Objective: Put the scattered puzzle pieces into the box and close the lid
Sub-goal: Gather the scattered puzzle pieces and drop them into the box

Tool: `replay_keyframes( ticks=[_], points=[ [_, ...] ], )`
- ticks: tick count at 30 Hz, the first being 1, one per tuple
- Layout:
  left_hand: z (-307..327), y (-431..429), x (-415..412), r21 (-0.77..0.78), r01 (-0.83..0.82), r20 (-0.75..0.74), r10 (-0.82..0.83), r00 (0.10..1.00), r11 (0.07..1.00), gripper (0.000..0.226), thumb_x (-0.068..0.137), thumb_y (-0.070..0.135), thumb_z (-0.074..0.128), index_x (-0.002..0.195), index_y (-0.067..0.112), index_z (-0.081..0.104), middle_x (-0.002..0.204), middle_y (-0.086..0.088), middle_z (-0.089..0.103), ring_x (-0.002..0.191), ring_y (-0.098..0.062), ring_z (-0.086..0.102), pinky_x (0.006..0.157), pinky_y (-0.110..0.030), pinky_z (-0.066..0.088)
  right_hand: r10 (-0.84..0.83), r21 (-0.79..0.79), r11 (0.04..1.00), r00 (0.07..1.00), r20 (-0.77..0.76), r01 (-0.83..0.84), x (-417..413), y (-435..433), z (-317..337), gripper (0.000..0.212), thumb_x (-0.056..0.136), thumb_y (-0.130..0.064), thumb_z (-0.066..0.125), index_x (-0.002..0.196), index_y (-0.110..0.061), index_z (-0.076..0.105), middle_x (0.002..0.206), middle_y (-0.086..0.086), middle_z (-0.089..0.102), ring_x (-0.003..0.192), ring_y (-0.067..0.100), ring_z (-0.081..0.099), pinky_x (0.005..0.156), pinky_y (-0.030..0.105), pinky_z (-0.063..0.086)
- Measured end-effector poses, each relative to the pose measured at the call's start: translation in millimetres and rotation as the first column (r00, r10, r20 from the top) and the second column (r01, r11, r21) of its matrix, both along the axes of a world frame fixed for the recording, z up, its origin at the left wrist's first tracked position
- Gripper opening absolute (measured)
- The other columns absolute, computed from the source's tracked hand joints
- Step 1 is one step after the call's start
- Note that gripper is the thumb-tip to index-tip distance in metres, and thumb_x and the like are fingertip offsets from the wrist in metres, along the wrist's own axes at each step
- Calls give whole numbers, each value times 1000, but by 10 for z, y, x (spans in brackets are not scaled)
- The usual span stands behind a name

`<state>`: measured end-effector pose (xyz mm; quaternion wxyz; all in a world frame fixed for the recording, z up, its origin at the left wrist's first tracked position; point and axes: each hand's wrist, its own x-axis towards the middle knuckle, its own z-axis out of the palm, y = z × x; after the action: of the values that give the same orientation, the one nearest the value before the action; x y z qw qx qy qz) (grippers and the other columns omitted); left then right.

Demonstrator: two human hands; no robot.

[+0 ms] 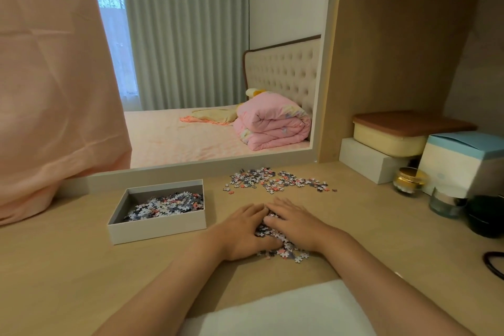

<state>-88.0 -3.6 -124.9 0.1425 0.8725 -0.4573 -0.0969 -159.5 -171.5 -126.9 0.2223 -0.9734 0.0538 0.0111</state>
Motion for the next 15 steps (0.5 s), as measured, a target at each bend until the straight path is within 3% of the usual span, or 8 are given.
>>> replay_keyframes(
  ticks=[4, 7, 9, 11, 15],
  points=[
    [64, 258, -105, -83, -5, -47, 1, 999, 997, 82, 90, 62, 51, 156, 31, 13, 162, 10, 13, 148, -11, 11, 118, -31, 11, 81, 60, 995, 996, 39, -83, 25, 308, 20, 62, 102, -50, 37, 157, -28, 21, 165, -5, 15, 153, 14, 9, 124, 40, 9],
    [86, 470, -81, -140, -60, -146, 39, 989, 988, 75, 85, 66, 53, 150, 36, 29, 154, 12, 33, 140, -13, 33, 118, -37, 25, 72, 183, 979, 994, 88, -87, 30, 469, 35, 53, 100, -42, 45, 151, -29, 37, 155, -6, 37, 143, 17, 33, 119, 39, 26],
    [144, 626, -108, -162, -71, -133, 49, 990, 984, 65, 88, 59, 55, 146, 35, 38, 145, 11, 46, 128, -10, 46, 107, -30, 36, 45, 278, 958, 994, 101, -72, 38, 567, 61, 52, 99, -38, 50, 150, -30, 40, 154, -7, 41, 140, 13, 38, 117, 37, 29],
    [208, 780, -142, -229, -82, -88, 63, 994, 970, 52, 92, 49, 56, 142, 37, 45, 139, 13, 53, 119, -6, 51, 96, -22, 37, 27, 369, 926, 990, 136, -76, 69, 676, 88, 49, 98, -31, 52, 147, -30, 45, 148, -6, 48, 135, 11, 45, 115, 36, 35],
    [281, 1091, -142, -400, -172, 15, 194, 981, 900, 44, 95, 45, 55, 137, 35, 52, 135, 17, 53, 120, -2, 50, 98, -21, 37, -33, 368, 927, 962, 269, -72, 155, 901, 182, 45, 100, -25, 48, 144, -31, 49, 148, -9, 49, 136, 9, 43, 113, 30, 34]
  ],
)
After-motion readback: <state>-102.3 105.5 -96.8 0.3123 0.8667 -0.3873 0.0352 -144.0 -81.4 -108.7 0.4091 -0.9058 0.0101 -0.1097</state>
